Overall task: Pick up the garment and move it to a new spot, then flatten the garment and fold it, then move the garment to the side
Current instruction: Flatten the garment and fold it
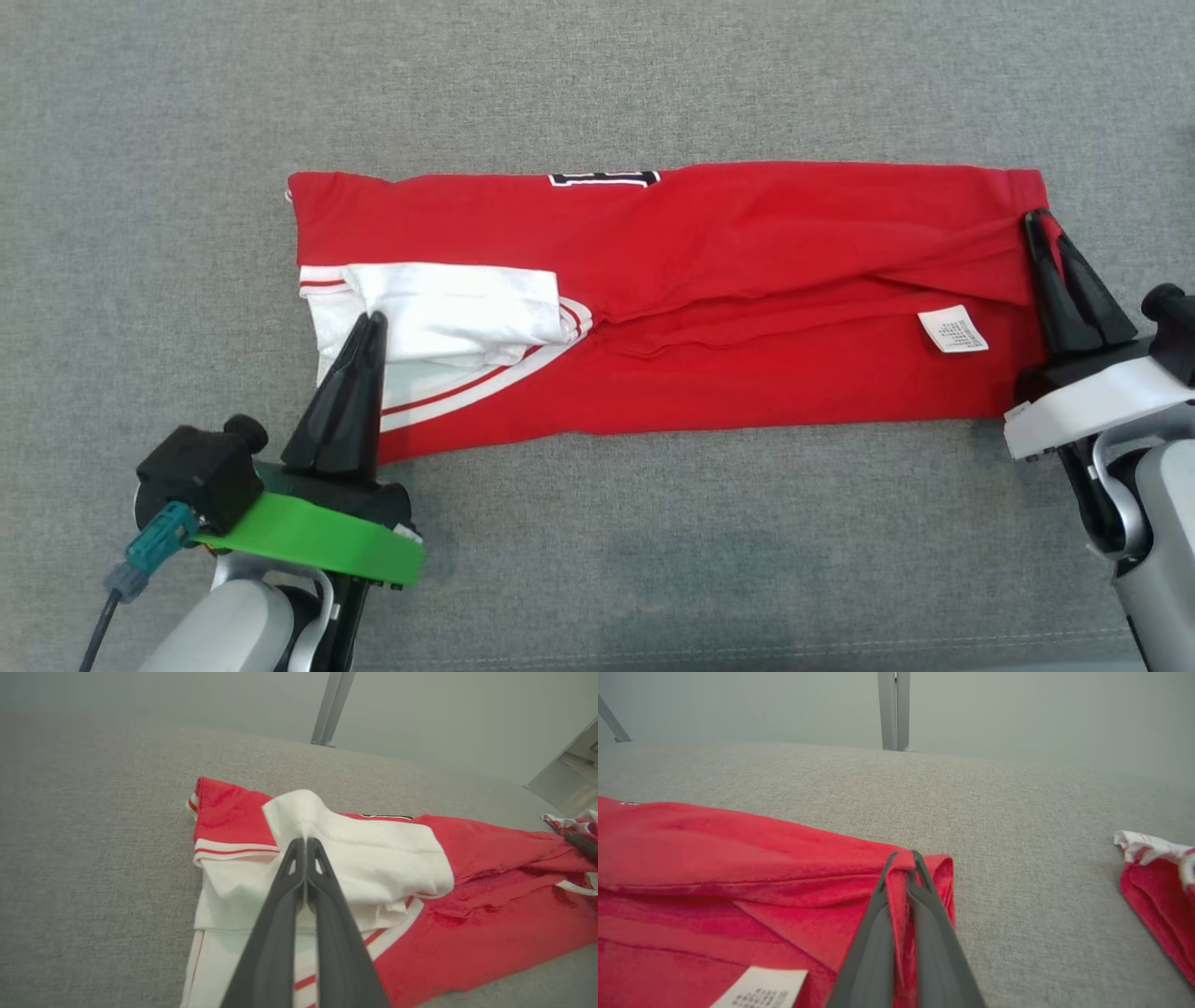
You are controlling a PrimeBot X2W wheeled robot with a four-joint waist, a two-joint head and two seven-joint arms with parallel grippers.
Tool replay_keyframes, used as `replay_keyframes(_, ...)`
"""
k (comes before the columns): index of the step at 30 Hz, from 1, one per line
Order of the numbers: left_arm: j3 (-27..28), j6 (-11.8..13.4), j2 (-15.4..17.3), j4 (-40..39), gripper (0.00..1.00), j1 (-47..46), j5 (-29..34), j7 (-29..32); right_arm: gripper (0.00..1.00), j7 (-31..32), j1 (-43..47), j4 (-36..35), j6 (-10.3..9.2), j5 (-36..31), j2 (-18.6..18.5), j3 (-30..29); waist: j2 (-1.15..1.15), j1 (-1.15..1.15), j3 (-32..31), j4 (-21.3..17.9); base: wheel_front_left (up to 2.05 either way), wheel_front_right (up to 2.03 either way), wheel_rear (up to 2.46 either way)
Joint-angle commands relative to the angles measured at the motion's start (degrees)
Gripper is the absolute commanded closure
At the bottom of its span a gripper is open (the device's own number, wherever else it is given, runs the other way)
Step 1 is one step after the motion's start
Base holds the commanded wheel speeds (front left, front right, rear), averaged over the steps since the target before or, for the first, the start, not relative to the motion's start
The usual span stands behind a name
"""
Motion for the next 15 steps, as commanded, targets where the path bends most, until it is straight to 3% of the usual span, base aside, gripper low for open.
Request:
replay_keyframes(1,0.08,-0.05,-0.49,0.72,0.25,0.75,-0.63,0.00,0.47,-0.33,1.02,0.41,-0.05,0.93,0.56,-0.39,0.00,0.00,-0.32,0.21,0.00,0.00,0.00)
replay_keyframes(2,-0.02,-0.15,-0.83,1.45,0.00,0.88,-1.03,0.02,0.11,-0.55,1.44,0.55,-0.05,1.04,0.96,-0.56,0.00,0.00,-0.50,0.23,0.00,0.00,0.00)
replay_keyframes(3,-0.05,-0.24,-1.03,2.09,0.00,1.03,-1.25,-0.01,0.00,-0.74,1.91,0.73,-0.05,1.18,1.43,-0.80,0.00,0.00,-0.74,0.18,0.00,0.00,0.00)
replay_keyframes(9,3.54,0.36,-3.15,3.54,0.00,1.34,0.55,-0.92,0.00,-2.41,4.69,-1.29,-0.05,1.05,5.04,-2.62,0.00,0.00,-2.36,-0.44,0.00,0.00,0.00)
replay_keyframes(15,12.26,-0.65,-6.10,1.33,0.00,1.57,7.03,-1.03,0.00,-3.19,5.95,-5.42,-0.05,-2.01,8.79,-6.11,0.00,0.00,-3.96,-1.56,0.00,0.00,0.00)
